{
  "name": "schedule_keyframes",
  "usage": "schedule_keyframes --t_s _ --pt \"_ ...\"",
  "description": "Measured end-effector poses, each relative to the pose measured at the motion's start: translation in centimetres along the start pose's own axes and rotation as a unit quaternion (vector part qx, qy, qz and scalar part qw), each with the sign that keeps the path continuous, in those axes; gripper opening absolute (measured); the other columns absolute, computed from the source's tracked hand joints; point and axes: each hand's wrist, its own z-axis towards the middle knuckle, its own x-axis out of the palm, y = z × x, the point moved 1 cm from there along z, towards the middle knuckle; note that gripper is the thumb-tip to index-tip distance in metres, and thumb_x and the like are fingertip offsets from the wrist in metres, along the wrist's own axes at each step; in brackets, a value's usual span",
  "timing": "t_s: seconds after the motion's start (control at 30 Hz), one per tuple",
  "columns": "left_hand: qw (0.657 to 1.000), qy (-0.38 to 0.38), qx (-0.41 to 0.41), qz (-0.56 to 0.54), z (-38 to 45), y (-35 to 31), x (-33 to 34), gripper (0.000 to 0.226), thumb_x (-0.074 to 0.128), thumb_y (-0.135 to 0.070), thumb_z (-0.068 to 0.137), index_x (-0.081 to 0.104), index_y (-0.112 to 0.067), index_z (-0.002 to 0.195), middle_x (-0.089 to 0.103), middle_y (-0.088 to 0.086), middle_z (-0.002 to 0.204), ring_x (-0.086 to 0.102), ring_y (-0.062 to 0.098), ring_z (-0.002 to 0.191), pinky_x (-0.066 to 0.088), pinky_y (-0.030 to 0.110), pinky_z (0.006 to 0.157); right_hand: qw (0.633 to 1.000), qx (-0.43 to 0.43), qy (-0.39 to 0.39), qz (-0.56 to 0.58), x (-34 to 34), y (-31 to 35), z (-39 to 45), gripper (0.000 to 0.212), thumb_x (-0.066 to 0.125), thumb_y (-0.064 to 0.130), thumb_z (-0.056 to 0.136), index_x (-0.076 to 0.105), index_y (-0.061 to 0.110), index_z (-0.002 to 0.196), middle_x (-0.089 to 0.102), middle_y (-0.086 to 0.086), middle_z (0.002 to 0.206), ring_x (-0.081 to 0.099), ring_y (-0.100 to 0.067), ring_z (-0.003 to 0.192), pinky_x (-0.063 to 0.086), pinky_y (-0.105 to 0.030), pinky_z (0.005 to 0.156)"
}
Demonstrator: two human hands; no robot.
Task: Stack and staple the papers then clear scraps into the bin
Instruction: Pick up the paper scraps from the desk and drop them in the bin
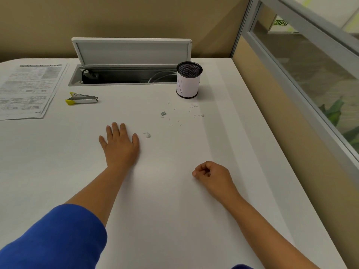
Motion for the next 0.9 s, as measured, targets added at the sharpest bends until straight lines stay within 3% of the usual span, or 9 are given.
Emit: schedule_keyframes --t_s 0.13,0.3,0.43,0.47,0.53,0.6,0.7,0.8,0.9 --pt "1.000 0.001 -0.001 -0.001 0.0 0.1 0.1 0.055 0.032 -0.038 0.093 0.030 -0.008 0.139 0.026 0.015 0.151 0.016 0.032 0.142 0.012 0.056 0.113 0.991 -0.052 -0.044 -0.114 1.2 -0.1 -0.2 0.010 0.067 0.019 0.084 0.069 0.010 0.087 0.059 0.007 0.072 0.051 -0.003 0.061 0.045 -0.017 0.067" --pt "1.000 0.003 -0.001 -0.006 0.0 0.1 0.1 0.055 0.031 -0.038 0.093 0.029 -0.009 0.140 0.024 0.014 0.152 0.013 0.031 0.143 0.010 0.055 0.114 0.959 -0.091 -0.029 -0.268 2.0 1.0 -0.3 0.018 0.048 0.003 0.091 0.065 0.007 0.095 0.063 -0.005 0.099 0.058 -0.017 0.087 0.044 -0.023 0.071" --pt "1.000 0.004 0.000 -0.006 0.0 0.2 0.1 0.055 0.031 -0.038 0.093 0.029 -0.009 0.140 0.024 0.014 0.152 0.014 0.031 0.143 0.011 0.055 0.114 0.919 -0.095 0.002 -0.384 2.7 2.3 -0.5 0.030 0.040 -0.015 0.082 0.037 0.012 0.069 0.037 -0.004 0.077 0.035 -0.017 0.084 0.026 -0.020 0.056" --pt "1.000 0.003 0.000 -0.007 0.0 0.2 0.1 0.055 0.031 -0.038 0.093 0.029 -0.009 0.140 0.025 0.014 0.152 0.014 0.031 0.142 0.011 0.055 0.114 0.911 -0.097 0.006 -0.401 2.7 2.5 -0.4 0.031 0.041 -0.016 0.082 0.037 0.013 0.071 0.040 -0.005 0.080 0.033 -0.016 0.085 0.028 -0.022 0.061" --pt "1.000 0.003 0.000 -0.007 -0.1 0.2 0.1 0.055 0.031 -0.038 0.093 0.029 -0.009 0.140 0.025 0.014 0.151 0.014 0.031 0.142 0.011 0.055 0.114 0.896 -0.110 0.012 -0.430 2.8 2.5 -0.2 0.028 0.040 -0.015 0.083 0.049 0.009 0.093 0.051 -0.011 0.104 0.032 -0.016 0.085 0.030 -0.025 0.069" --pt "1.000 0.005 -0.001 -0.007 -0.1 0.1 0.1 0.055 0.031 -0.038 0.093 0.029 -0.009 0.140 0.026 0.014 0.151 0.014 0.031 0.142 0.012 0.055 0.114 0.890 -0.108 0.031 -0.441 2.7 2.2 0.1 0.028 0.039 -0.014 0.082 0.048 0.010 0.094 0.049 -0.009 0.099 0.033 -0.017 0.084 0.030 -0.024 0.066" --pt "1.000 0.007 -0.002 -0.007 -0.1 0.1 0.0 0.056 0.031 -0.038 0.093 0.029 -0.009 0.140 0.025 0.014 0.151 0.014 0.031 0.142 0.012 0.055 0.114 0.917 -0.090 0.065 -0.382 1.8 1.7 0.9 0.027 0.036 -0.012 0.079 0.035 0.013 0.068 0.036 -0.002 0.075 0.038 -0.019 0.079 0.024 -0.019 0.051" --pt "1.000 0.009 -0.003 -0.009 -0.2 0.1 -0.1 0.056 0.031 -0.038 0.093 0.028 -0.009 0.140 0.025 0.014 0.151 0.014 0.031 0.143 0.011 0.055 0.114 0.985 -0.014 0.071 -0.158 -0.4 2.1 1.7 0.017 0.040 0.006 0.093 0.057 0.006 0.091 0.052 0.001 0.081 0.048 -0.016 0.076 0.038 -0.022 0.060" --pt "1.000 0.011 -0.003 -0.005 -0.5 0.2 0.1 0.055 0.032 -0.038 0.092 0.030 -0.009 0.138 0.028 0.015 0.149 0.016 0.031 0.141 0.014 0.055 0.113 0.994 0.051 0.093 0.036 -2.3 3.3 2.6 0.016 0.046 0.019 0.096 0.054 0.012 0.083 0.049 0.003 0.070 0.045 -0.011 0.063 0.038 -0.016 0.054"
